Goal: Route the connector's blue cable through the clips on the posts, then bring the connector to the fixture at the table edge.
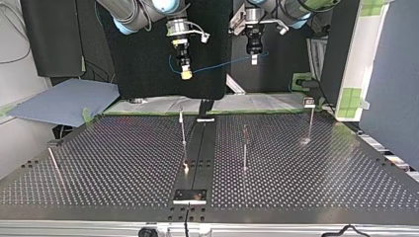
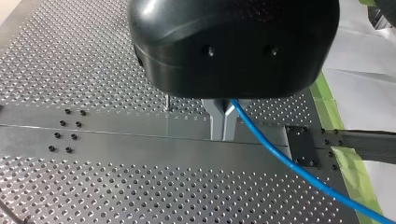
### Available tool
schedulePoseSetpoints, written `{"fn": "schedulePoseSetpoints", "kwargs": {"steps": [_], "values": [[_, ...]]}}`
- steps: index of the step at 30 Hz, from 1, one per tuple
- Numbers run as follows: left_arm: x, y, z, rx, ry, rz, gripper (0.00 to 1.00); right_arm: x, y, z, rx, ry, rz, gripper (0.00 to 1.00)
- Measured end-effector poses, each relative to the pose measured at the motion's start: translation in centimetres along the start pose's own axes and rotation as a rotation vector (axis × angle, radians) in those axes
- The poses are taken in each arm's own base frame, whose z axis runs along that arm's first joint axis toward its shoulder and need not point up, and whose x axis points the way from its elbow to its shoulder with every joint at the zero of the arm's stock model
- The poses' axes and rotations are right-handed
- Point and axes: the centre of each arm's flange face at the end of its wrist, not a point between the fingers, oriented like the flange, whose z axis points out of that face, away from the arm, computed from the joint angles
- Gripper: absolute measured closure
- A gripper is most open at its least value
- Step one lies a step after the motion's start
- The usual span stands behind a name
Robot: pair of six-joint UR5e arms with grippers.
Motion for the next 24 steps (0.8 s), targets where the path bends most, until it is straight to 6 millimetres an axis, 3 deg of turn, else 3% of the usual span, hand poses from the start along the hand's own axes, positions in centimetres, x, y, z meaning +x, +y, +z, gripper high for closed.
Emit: {"fn": "schedulePoseSetpoints", "kwargs": {"steps": [9,16,24], "values": [[0.0,0.0,0.0,0.000,0.000,0.000,1.00,-0.8,-1.3,0.0,0.002,-0.027,0.018,1.00],[0.0,0.0,0.0,0.000,0.000,0.000,1.00,-3.5,-3.6,-1.4,0.002,-0.112,-0.001,1.00],[0.0,0.0,0.0,0.000,0.000,0.000,1.00,-5.2,-3.7,-2.4,-0.010,-0.182,-0.029,1.00]]}}
